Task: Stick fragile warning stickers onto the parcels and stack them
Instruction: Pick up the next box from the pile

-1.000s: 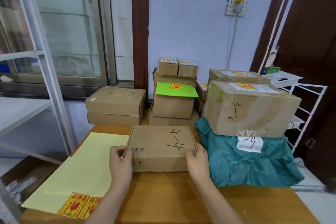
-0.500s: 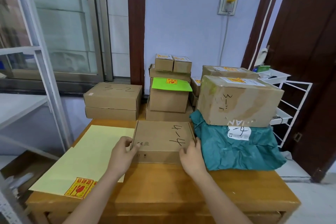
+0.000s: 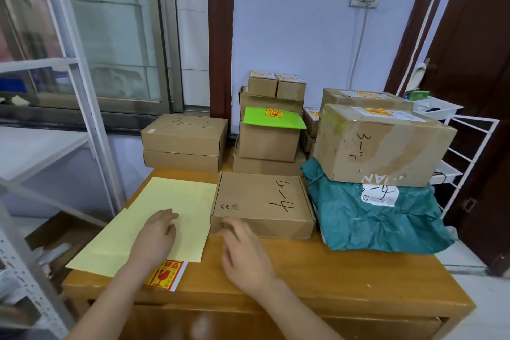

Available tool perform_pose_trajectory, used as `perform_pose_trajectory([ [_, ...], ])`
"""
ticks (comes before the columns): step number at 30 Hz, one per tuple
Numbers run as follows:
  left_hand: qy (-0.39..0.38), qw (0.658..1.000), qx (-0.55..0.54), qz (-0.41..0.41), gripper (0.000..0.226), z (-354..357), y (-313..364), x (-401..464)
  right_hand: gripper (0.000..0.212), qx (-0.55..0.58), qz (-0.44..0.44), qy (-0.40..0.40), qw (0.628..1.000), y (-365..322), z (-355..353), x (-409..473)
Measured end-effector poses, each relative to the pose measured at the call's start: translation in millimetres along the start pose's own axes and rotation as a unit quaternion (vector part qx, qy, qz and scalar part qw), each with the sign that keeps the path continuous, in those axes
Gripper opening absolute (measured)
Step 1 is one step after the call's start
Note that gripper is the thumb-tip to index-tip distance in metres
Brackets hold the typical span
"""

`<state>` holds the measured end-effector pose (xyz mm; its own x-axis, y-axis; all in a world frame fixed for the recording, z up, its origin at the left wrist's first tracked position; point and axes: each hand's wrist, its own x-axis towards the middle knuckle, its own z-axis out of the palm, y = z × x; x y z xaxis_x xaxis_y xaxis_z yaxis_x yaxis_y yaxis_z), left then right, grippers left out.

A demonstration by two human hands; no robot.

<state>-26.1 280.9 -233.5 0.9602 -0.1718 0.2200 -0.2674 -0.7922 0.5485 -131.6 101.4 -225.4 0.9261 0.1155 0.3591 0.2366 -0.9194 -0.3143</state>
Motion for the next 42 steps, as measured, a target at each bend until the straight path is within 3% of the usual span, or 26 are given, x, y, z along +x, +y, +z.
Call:
perform_pose_trajectory([
  [3,-0.051,0.998,0.039,-0.002,0.052,-3,-6,-6,0.064,0.035,-0.014,-0.055,0.998,-13,8,5],
  [6,-0.080,0.993,0.089,0.010,0.079,-2,-14,-10,0.056,0.026,-0.014,-0.085,0.996,-17,13,8],
  [9,-0.077,0.992,0.095,0.008,0.085,-3,-14,-13,0.056,0.028,0.031,-0.111,0.993,-12,17,11],
  [13,-0.068,0.994,0.081,0.003,0.075,-6,-11,-15,0.061,0.056,0.101,-0.123,0.986,-8,18,13],
  [17,-0.042,0.999,0.033,-0.006,0.059,-7,-11,-17,0.062,0.051,0.109,-0.136,0.983,-8,20,14],
  [22,-0.012,0.991,-0.116,-0.073,0.053,-13,-7,-19,0.056,0.076,0.104,-0.109,0.986,-8,20,17],
  [27,-0.007,0.959,-0.260,-0.112,0.038,-19,-5,-22,0.048,0.201,0.127,-0.093,0.967,-18,16,30],
  [30,-0.004,0.944,-0.311,-0.107,0.032,-25,-1,-27,0.050,0.328,0.167,-0.083,0.926,-28,13,45],
  [33,-0.029,0.964,-0.260,-0.049,0.044,-25,-2,-31,0.044,0.473,0.197,-0.067,0.856,-38,7,64],
  [35,-0.052,0.987,-0.155,0.010,0.057,-23,-4,-32,0.032,0.501,0.215,-0.043,0.837,-42,7,76],
  [39,-0.043,0.988,-0.145,0.032,0.089,-25,-3,-31,0.024,0.423,0.249,-0.001,0.871,-36,1,89],
  [42,0.018,0.993,-0.113,-0.002,0.068,-30,-10,-26,0.025,0.397,0.258,0.009,0.881,-21,-7,88],
])
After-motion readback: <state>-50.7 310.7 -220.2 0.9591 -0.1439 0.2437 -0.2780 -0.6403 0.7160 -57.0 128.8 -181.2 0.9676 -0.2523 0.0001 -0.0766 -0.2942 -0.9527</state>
